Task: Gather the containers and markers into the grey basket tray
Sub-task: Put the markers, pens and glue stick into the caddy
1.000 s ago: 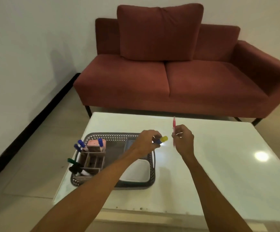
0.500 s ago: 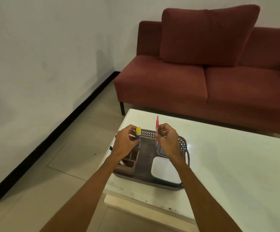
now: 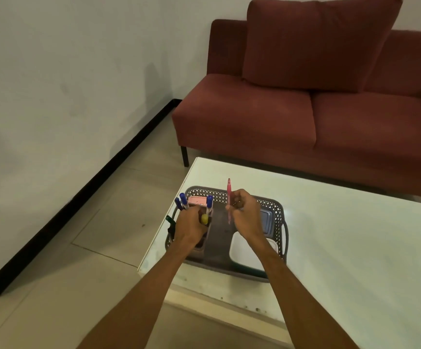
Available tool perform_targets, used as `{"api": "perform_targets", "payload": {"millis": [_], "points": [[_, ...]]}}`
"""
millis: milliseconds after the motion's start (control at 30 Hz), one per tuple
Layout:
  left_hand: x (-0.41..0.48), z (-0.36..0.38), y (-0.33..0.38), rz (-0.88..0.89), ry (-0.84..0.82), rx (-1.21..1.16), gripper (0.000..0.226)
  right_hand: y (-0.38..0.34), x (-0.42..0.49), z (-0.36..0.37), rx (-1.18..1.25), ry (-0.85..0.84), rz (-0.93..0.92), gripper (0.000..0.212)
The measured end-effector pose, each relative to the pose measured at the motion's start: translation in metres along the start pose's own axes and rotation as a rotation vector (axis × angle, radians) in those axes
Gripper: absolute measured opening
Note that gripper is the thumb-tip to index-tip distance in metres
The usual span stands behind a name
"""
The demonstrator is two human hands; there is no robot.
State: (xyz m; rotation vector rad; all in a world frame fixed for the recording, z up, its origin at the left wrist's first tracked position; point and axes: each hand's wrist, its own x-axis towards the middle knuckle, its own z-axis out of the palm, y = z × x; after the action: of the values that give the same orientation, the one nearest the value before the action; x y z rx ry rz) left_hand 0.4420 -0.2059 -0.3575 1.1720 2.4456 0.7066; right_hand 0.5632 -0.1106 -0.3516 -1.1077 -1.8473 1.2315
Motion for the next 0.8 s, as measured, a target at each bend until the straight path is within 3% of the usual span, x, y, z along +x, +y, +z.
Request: {"api": "perform_targets", "payload": {"millis": [133,400,533,800], "points": [[-0.002,0.002,0.003,-0.021,0.021,-0.028,0.012,0.003,-0.003,0.007,-0.002,-0.041,0.018,0.021],[-0.004,-0.034,0.012,-0.055,0.116,-0.267,0.042,-0.007,-0.004,0.028,0.000,-0.071,-0.025,0.023],[0.000,-0.061,0.008,-0.071,0.180,-0.372,0.041,-0.015,-0.003,0.046,0.016,-0.107,-0.054,0.026],[0.002,-0.071,-0.009,-0.105,0.233,-0.393,0.034,-0.004,-0.013,0.080,-0.295,-0.189,-0.234,0.021]]}}
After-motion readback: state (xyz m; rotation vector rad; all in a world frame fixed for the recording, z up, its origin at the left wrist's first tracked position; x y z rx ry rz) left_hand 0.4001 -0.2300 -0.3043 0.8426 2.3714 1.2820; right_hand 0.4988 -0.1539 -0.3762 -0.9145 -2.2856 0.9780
